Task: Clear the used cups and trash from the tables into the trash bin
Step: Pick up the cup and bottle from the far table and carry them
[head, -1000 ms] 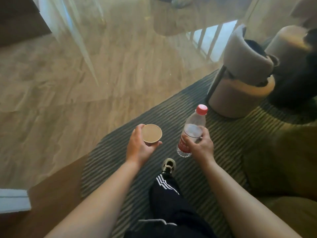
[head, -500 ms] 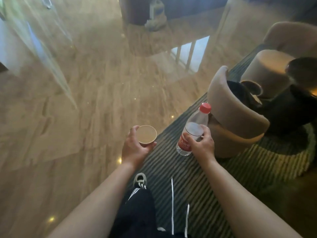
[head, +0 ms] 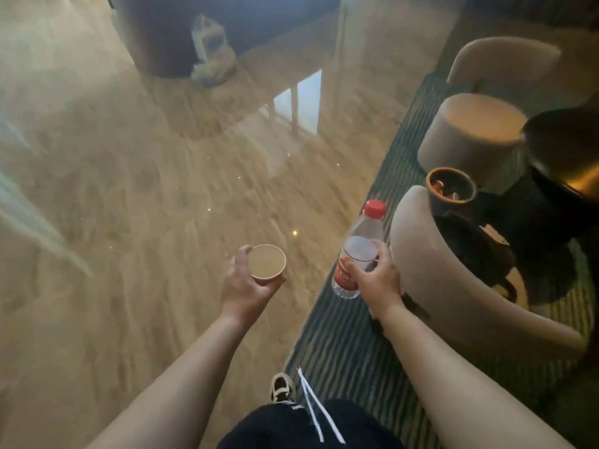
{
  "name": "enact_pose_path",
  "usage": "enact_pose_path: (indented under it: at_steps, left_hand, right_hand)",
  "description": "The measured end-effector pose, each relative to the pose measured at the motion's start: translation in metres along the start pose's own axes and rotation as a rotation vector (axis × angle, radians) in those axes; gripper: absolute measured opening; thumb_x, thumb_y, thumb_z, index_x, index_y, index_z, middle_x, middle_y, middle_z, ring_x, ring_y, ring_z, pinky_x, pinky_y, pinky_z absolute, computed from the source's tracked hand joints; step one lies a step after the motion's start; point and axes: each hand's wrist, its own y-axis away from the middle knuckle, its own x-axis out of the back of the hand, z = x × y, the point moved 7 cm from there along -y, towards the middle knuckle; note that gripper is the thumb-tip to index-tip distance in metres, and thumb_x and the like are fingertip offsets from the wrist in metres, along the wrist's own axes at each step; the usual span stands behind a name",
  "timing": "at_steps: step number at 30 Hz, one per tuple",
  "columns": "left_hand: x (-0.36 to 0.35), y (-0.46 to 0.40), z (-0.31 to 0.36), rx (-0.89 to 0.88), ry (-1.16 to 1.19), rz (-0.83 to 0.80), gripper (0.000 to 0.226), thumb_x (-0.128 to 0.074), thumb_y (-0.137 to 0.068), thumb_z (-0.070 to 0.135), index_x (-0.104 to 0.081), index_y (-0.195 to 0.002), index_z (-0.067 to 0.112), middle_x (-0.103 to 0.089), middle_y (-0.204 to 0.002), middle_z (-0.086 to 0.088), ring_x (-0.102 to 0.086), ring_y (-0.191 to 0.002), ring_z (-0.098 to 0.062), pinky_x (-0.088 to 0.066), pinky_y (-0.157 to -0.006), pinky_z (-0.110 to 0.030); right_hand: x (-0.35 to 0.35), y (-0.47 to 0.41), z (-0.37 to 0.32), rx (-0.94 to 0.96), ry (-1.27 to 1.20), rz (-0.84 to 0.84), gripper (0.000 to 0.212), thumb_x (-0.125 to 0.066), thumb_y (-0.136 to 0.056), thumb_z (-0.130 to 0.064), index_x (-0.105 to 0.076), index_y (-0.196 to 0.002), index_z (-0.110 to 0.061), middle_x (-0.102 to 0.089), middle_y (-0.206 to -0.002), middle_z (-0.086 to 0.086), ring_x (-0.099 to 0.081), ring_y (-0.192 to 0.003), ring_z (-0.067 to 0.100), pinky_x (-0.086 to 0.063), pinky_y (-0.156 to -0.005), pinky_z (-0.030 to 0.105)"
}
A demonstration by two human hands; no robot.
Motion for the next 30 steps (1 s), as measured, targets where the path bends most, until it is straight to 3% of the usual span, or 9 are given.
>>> enact_pose_path:
  at_steps: [6, 10, 15, 22, 26, 30]
  left_hand:
    - [-0.043, -0.132, 0.021, -0.046, 0.039, -0.110, 0.078, -0.087, -0.061, 0.033, -0.047, -0.126, 0.015, -0.053, -0.117, -0.004, -0.050, -0.098, -0.013, -0.038, -0.082, -0.022]
    - [-0.090, -0.224, 0.035, -0.114, 0.004, -0.175, 0.081, -0.086, -0.061, 0.038, -0.046, -0.128, 0.015, -0.053, -0.120, -0.004, -0.052, -0.105, -0.018, -0.043, -0.088, -0.029]
    - [-0.172, -0.350, 0.066, -0.181, -0.016, -0.259, 0.084, -0.086, -0.061, 0.037, -0.044, -0.129, 0.015, -0.053, -0.123, -0.005, -0.055, -0.109, -0.022, -0.044, -0.094, -0.039]
    - [-0.292, -0.501, 0.143, -0.270, -0.081, -0.417, 0.084, -0.087, -0.059, 0.037, -0.044, -0.129, 0.016, -0.053, -0.123, -0.005, -0.052, -0.112, -0.023, -0.046, -0.092, -0.043]
    - [-0.377, -0.549, 0.200, -0.336, -0.074, -0.540, 0.084, -0.086, -0.061, 0.039, -0.042, -0.129, 0.018, -0.053, -0.121, -0.003, -0.052, -0.108, -0.021, -0.046, -0.088, -0.037]
    - [-0.470, -0.586, 0.254, -0.434, -0.037, -0.663, 0.080, -0.085, -0.060, 0.038, -0.042, -0.126, 0.020, -0.052, -0.115, 0.002, -0.050, -0.102, -0.015, -0.043, -0.081, -0.031]
  right_hand:
    - [-0.007, -0.108, -0.014, -0.061, 0.008, 0.140, 0.065, -0.074, -0.074, -0.041, -0.045, -0.129, -0.023, -0.058, -0.122, 0.002, -0.054, -0.113, 0.020, -0.047, -0.099, 0.043]
    - [-0.005, -0.189, -0.010, -0.085, 0.000, 0.236, 0.061, -0.074, -0.074, -0.041, -0.045, -0.126, -0.027, -0.057, -0.117, -0.003, -0.055, -0.109, 0.017, -0.047, -0.093, 0.034]
    - [0.012, -0.313, 0.004, -0.148, -0.066, 0.328, 0.059, -0.074, -0.074, -0.038, -0.046, -0.125, -0.025, -0.058, -0.119, -0.002, -0.055, -0.110, 0.018, -0.047, -0.096, 0.038]
    - [0.073, -0.461, 0.003, -0.243, -0.086, 0.464, 0.059, -0.078, -0.074, -0.031, -0.049, -0.124, -0.019, -0.057, -0.121, 0.001, -0.053, -0.111, 0.019, -0.045, -0.097, 0.039]
    - [0.127, -0.515, 0.009, -0.284, -0.080, 0.599, 0.056, -0.079, -0.073, -0.032, -0.051, -0.120, -0.020, -0.058, -0.113, -0.003, -0.055, -0.105, 0.016, -0.042, -0.088, 0.029]
    - [0.175, -0.555, 0.033, -0.362, -0.089, 0.733, 0.055, -0.079, -0.071, -0.034, -0.052, -0.118, -0.023, -0.060, -0.111, -0.003, -0.056, -0.101, 0.015, -0.046, -0.087, 0.031]
